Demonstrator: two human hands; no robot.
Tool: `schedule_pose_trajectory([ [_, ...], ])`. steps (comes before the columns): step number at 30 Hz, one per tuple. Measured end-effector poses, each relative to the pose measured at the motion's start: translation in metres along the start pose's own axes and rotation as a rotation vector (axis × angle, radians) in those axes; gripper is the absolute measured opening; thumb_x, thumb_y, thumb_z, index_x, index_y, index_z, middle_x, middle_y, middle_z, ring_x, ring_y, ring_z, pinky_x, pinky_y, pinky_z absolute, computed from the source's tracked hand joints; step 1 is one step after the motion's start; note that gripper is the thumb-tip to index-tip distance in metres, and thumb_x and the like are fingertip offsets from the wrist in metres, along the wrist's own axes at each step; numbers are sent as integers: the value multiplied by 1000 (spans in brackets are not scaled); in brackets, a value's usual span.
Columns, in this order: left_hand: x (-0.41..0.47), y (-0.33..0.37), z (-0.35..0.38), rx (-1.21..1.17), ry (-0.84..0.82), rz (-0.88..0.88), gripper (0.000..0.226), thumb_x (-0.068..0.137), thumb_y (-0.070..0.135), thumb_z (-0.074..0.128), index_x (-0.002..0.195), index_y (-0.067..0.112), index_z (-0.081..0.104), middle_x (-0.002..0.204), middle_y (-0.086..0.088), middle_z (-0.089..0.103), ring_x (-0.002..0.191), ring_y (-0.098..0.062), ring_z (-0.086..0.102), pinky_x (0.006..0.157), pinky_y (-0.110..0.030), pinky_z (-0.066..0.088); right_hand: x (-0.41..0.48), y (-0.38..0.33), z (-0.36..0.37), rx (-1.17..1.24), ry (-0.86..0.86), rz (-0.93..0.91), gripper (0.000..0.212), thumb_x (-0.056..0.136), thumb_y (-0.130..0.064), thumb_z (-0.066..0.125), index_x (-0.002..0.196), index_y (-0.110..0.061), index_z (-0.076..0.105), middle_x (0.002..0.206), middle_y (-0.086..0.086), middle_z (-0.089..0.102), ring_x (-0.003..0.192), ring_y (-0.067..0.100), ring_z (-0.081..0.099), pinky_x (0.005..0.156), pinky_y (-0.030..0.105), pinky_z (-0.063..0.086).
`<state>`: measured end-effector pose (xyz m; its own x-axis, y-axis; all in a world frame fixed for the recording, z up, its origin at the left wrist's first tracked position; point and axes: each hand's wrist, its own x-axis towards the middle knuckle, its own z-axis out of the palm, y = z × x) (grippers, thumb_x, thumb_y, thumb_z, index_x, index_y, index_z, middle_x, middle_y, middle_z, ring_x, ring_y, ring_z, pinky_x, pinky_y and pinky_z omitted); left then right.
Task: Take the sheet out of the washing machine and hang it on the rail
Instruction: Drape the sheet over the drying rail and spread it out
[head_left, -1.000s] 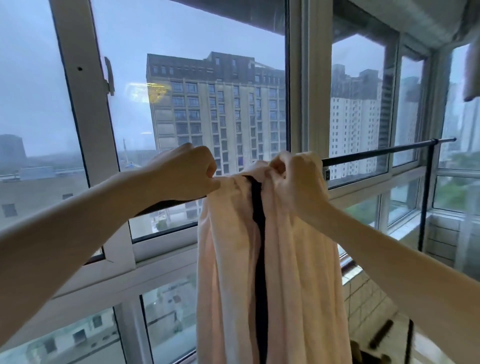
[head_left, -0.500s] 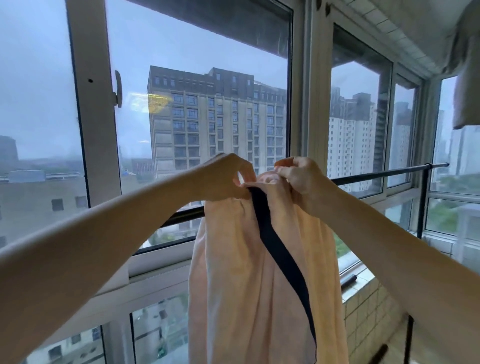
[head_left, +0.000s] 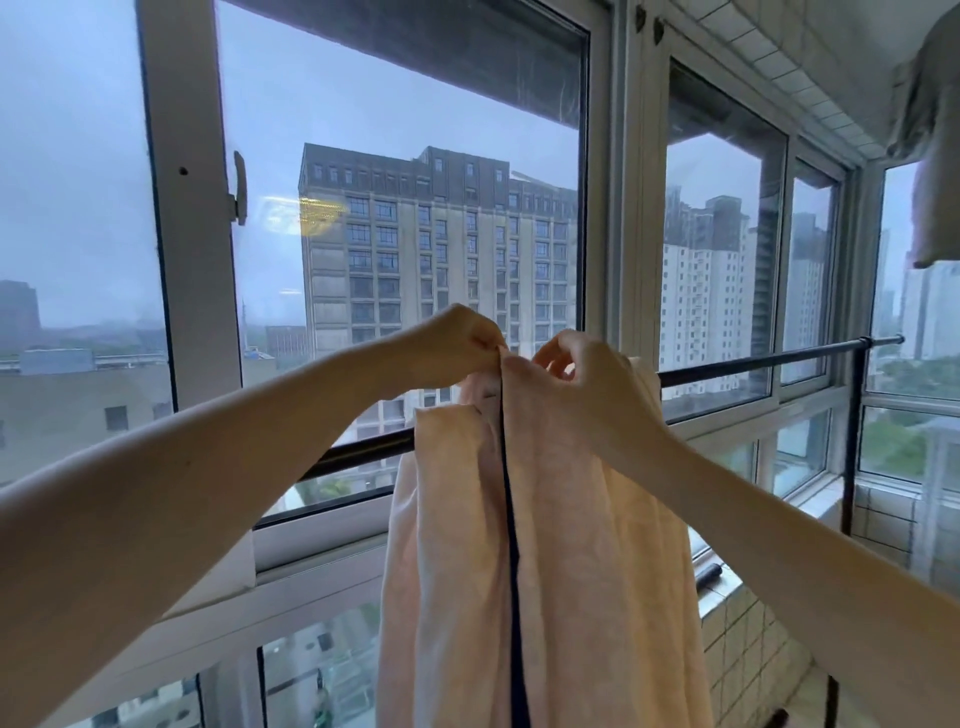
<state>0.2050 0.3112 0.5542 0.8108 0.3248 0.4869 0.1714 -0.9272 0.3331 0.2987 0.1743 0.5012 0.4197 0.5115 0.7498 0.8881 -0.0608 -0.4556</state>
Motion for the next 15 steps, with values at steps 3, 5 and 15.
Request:
schedule_pose_trajectory([
  [3, -3, -5, -8, -54, -62, -29, 12, 88, 13, 64, 85, 3, 70, 79, -9, 60, 72, -19, 54, 68, -31, 45, -1, -9, 4, -118, -17, -43, 37, 83, -61, 57, 84, -24, 60, 74, -11, 62, 67, -3, 57, 49, 7, 32],
  [5, -7, -8, -17, -91, -77, -38, 14, 85, 16, 68, 88, 2, 70, 82, -7, 63, 76, -16, 58, 72, -32, 50, 2, -13, 7, -142, -19, -82, 34, 88, -54, 56, 84, -21, 62, 75, -9, 63, 67, 0, 58, 51, 6, 35],
  [15, -25, -25, -49, -366, -50, -112, 26, 90, 19, 61, 93, -4, 70, 84, -12, 65, 72, -12, 64, 68, -23, 56, 19, -31, 3, 748, -348, 369, 20, 92, -17, 61, 103, 0, 64, 88, 15, 67, 75, 22, 65, 65, 34, 56],
])
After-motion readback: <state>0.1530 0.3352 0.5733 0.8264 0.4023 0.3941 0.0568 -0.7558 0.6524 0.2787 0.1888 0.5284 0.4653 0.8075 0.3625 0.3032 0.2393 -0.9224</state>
